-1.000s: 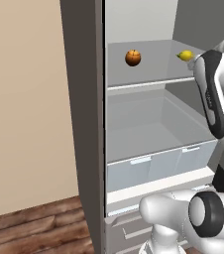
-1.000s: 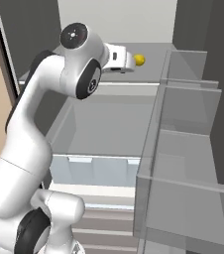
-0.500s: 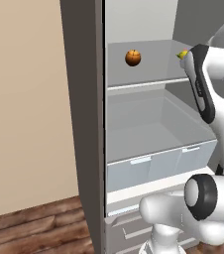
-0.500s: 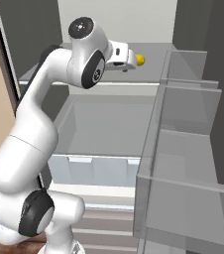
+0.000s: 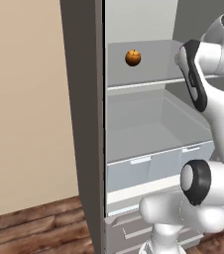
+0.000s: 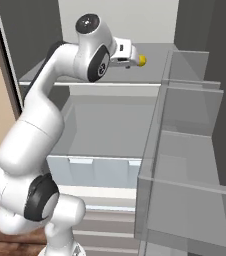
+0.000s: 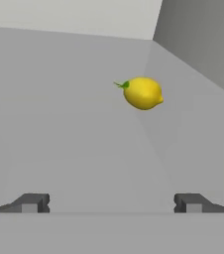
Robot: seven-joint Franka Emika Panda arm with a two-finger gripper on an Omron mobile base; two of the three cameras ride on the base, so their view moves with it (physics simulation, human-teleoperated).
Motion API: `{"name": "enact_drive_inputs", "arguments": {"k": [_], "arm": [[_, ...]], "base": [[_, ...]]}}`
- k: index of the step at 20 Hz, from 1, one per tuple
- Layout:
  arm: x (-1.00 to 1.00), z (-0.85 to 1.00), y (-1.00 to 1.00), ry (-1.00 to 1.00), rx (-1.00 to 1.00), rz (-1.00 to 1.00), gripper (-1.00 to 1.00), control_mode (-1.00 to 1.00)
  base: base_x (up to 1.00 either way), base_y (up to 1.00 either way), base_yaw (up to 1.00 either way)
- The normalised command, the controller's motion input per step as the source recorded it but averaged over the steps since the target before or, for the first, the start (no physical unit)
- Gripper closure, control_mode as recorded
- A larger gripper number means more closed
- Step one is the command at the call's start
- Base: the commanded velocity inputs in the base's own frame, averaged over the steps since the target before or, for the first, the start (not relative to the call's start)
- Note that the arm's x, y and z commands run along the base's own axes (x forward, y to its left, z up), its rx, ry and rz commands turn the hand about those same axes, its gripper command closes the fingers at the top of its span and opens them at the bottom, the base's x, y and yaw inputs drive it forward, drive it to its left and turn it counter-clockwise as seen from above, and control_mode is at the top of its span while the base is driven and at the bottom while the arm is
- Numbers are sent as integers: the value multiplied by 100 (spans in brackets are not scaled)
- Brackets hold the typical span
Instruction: Open the fridge, remove the orange, lemon, and steak, and place them on any counter.
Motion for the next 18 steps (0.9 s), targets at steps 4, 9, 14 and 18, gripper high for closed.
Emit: {"name": "enact_drive_inputs", "arguments": {"k": [4, 9, 14, 18], "arm": [[40, 0, -3, 0, 0, 0, -100, -100], [21, 0, -15, 0, 0, 0, -100, -100], [5, 0, -23, 0, 0, 0, -100, -100], [28, -3, -9, 0, 0, 0, -100, -100]], "base": [[0, 0, 0], [0, 0, 0], [0, 0, 0], [0, 0, 0]]}}
